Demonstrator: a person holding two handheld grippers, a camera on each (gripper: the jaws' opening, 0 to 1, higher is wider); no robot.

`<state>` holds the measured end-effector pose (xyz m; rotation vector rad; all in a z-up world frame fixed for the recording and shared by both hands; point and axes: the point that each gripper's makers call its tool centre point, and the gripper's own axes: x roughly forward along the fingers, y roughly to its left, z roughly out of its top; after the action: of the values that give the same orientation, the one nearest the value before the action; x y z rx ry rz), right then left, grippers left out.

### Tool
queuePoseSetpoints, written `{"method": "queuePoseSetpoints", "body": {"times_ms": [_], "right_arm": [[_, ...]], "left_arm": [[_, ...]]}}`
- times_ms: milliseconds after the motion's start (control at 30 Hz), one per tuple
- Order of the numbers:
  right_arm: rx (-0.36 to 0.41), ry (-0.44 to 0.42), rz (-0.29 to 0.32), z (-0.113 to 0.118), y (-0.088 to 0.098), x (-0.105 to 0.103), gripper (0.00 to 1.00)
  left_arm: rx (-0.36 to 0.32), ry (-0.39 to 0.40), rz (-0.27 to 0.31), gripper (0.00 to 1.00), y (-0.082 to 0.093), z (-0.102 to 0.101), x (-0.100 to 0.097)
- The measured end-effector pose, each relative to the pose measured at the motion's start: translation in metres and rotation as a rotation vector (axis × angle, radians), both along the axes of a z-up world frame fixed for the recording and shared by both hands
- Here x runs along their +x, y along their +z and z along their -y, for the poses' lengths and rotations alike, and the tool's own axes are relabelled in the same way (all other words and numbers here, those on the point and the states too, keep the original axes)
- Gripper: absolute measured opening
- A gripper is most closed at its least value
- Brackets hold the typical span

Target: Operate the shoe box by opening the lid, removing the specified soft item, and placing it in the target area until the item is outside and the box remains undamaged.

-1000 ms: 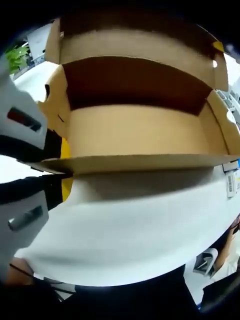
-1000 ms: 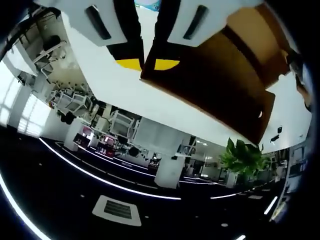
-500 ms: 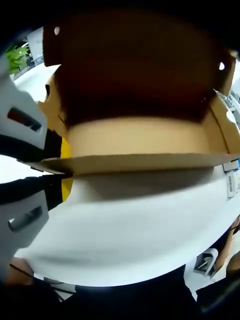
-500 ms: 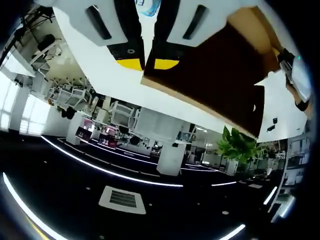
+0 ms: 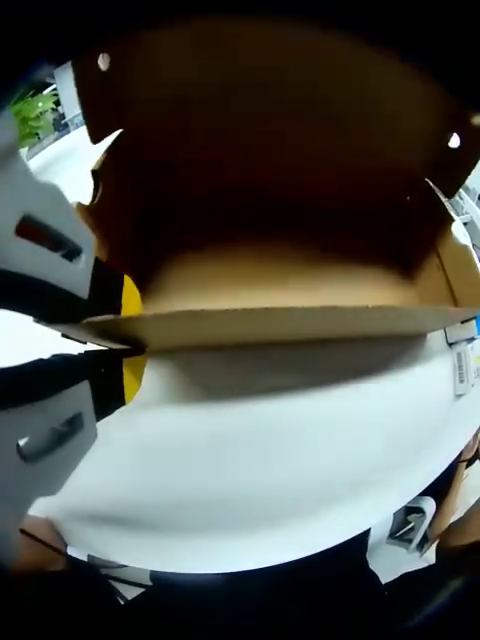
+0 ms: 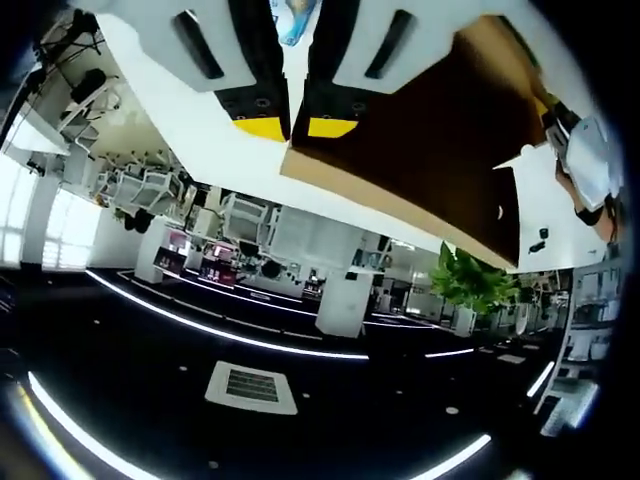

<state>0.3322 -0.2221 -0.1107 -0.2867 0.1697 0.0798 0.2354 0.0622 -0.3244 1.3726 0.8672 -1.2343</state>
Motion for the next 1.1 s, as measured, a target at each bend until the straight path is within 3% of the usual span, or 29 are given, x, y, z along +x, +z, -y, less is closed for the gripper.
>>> {"method": "queuePoseSetpoints", "body": {"times_ms": [1100], "right_arm": [[0.074,0.017,0.038,-0.006,-0.022,-0.047,0.03]], "left_arm": [[-0.003,-0.001,-0.001,0.07,-0.001,-0.002,0.003]]}}
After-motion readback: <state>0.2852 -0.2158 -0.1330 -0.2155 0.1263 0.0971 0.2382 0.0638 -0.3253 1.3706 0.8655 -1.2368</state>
